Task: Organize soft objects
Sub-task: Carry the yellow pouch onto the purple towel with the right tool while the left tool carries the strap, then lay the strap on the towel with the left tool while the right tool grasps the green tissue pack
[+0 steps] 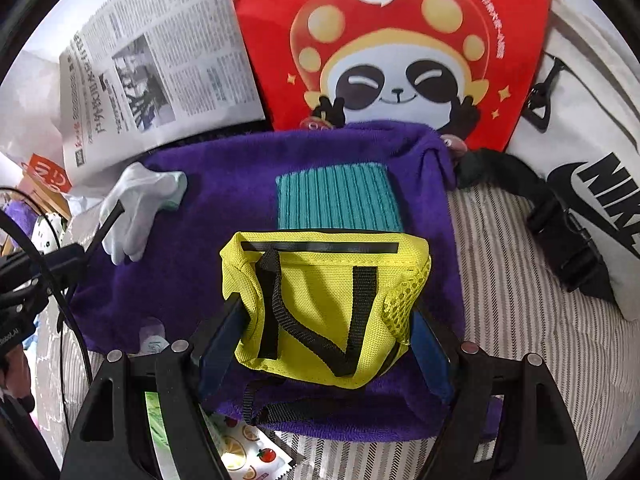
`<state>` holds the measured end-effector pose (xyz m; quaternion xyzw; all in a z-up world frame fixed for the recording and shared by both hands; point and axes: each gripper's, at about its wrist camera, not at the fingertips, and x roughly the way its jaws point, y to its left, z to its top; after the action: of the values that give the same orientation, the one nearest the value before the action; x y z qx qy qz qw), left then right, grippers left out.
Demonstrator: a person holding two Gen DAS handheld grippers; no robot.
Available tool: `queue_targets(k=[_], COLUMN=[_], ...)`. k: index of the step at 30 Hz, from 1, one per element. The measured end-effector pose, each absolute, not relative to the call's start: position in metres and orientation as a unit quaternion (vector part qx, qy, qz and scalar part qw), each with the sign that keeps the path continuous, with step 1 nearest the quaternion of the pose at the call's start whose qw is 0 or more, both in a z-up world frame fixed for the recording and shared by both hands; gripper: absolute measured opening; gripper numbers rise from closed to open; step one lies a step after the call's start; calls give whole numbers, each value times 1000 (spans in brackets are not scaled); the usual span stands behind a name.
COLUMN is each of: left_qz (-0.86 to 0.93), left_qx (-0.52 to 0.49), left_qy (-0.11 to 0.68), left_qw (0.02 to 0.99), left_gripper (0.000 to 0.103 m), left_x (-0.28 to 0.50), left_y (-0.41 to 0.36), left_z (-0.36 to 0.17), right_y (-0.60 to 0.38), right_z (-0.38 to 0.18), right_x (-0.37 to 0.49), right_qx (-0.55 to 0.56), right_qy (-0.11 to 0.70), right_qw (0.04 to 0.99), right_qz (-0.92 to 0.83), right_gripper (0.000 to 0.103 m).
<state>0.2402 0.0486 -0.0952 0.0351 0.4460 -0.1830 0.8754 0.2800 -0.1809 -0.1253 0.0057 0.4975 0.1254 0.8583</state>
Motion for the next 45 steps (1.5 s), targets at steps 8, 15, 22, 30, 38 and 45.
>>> queue_targets(k=[8, 15, 22, 30, 38, 45], left_qz=[-162, -160, -152, -151, -140, -116], left_qx=[73, 83, 80, 80, 78, 71], left_qy=[473, 488, 501, 507, 493, 475], left_qw=[863, 854, 848, 845, 855, 869], left_gripper=[20, 20, 22, 35, 53, 53], left_x=[248, 252, 253, 249, 232, 209], left_y=[49, 46, 49, 49, 55, 66], left_z=[-126, -140, -149, -146, -127, -106], right_y=[-184, -183, -182, -186, -197, -198], right_z=[-142, -144, -145, -142, -125, -89], right_x=[286, 287, 291, 299, 299, 268], right_qx=[9, 14, 19, 32, 63, 42], right_qy=[509, 511, 516, 527, 515, 488], right_qw=[852, 850, 846, 838, 846, 864], right_qz=[122, 126, 133, 139, 126, 115], right_gripper=[80, 83, 85, 89, 94, 94])
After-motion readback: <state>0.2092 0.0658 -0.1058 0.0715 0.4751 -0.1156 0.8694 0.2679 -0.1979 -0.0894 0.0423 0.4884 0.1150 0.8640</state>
